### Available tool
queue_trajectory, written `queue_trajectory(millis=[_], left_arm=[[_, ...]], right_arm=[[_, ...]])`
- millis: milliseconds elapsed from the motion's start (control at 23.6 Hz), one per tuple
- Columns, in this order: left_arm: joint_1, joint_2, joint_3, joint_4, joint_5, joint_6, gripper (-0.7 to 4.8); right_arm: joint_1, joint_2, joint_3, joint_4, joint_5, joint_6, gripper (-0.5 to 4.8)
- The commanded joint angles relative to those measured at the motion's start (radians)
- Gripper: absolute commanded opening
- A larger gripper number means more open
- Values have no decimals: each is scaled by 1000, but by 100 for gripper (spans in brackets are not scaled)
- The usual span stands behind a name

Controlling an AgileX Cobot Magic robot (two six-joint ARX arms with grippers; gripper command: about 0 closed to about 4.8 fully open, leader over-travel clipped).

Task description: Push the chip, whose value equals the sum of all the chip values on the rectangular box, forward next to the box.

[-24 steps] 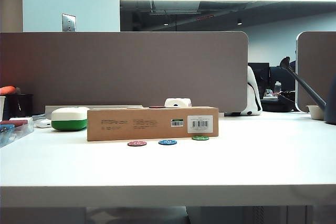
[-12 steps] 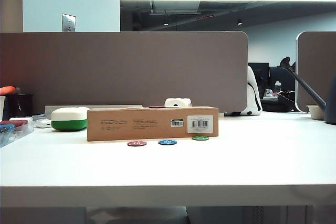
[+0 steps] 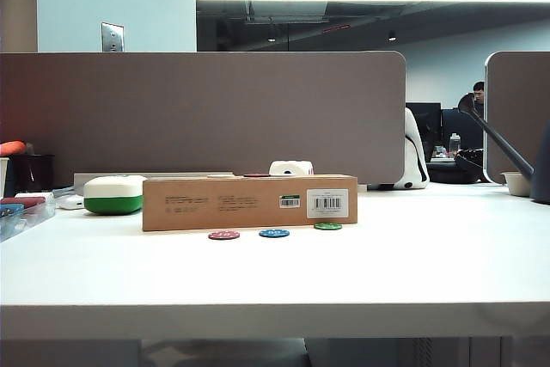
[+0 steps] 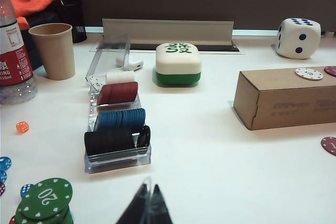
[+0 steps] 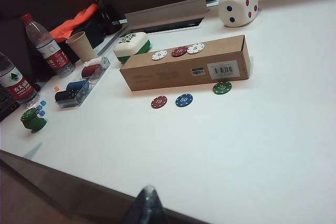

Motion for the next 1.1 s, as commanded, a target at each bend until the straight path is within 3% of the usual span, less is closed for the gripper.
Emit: queue_trajectory(millis=[42, 1101], left_arm=[[0, 1, 4, 30, -2, 3, -5], [0, 1, 4, 42, 1, -14, -5]], right_arm=[[0, -1, 2, 17, 2, 0, -6], [0, -1, 2, 17, 2, 0, -6]])
